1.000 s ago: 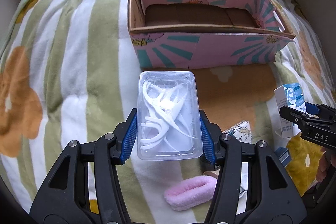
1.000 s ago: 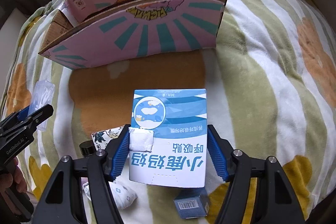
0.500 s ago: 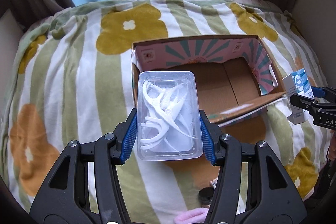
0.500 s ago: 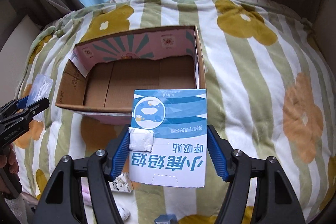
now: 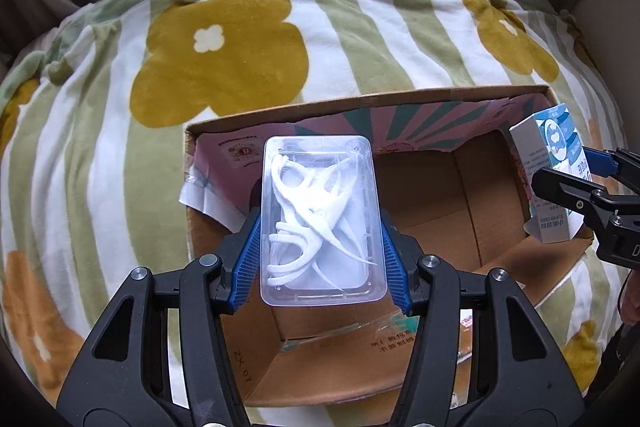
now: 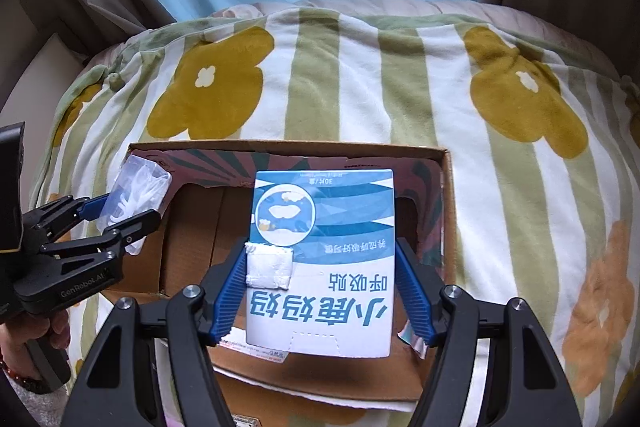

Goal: Organize objects
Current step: 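Carry both items into the pink box and open both tools, then withdraw both tools from the box toward the remaining items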

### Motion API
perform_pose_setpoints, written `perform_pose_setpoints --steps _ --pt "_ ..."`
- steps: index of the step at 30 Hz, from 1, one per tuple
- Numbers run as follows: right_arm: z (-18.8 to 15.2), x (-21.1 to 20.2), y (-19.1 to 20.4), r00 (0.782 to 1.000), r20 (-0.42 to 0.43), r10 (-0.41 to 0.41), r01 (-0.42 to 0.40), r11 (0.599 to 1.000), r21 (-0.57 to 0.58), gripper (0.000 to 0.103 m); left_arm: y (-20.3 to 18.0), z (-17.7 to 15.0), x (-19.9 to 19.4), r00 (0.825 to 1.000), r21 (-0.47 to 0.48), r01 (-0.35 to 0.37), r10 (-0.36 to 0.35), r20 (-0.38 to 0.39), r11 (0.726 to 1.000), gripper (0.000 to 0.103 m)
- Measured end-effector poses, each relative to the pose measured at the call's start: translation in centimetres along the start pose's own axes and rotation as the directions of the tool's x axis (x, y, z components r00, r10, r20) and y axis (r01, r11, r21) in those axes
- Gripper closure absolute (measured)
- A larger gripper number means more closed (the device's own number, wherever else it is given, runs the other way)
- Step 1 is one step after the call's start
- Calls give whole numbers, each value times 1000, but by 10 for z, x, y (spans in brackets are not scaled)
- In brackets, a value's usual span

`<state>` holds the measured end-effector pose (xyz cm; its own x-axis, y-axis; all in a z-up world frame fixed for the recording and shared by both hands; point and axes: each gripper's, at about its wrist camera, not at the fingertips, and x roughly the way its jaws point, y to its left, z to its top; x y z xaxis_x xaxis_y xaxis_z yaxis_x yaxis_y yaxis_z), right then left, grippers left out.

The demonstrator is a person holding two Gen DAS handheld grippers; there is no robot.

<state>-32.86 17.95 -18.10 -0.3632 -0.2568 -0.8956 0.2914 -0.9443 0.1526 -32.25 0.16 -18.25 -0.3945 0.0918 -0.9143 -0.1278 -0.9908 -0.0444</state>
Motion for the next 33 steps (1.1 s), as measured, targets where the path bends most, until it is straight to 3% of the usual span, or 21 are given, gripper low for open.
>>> perform_pose_setpoints --steps 7,19,20,21,22,23,25,33 --pt "-11 38 -3 998 -68 2 -3 1000 -11 38 -5 -3 38 998 11 -19 20 -55 1000 52" --pt "1 30 -4 997 -68 24 -23 1000 11 38 -12 -2 19 999 54 -49 50 -7 997 51" --pt "2 30 -5 997 -74 21 -19 1000 20 35 -13 -1 17 998 59 -68 68 -6 996 49" --pt "3 30 -6 996 -84 14 -12 999 32 29 -14 -1 16 997 63 -82 83 -2 995 38" --pt "4 29 -7 996 -82 17 -14 999 41 16 -13 -1 13 996 65 -90 90 5 994 14" --pt "4 26 -8 997 -68 30 -27 998 49 9 -12 -2 9 996 59 -87 86 22 994 3" --pt "4 18 -11 999 -20 47 -46 997 67 1 -9 -4 1 996 41 -77 75 46 996 0" --pt "0 3 -15 999 6 40 -40 997 68 1 6 -15 -16 996 -15 -67 68 53 998 0"
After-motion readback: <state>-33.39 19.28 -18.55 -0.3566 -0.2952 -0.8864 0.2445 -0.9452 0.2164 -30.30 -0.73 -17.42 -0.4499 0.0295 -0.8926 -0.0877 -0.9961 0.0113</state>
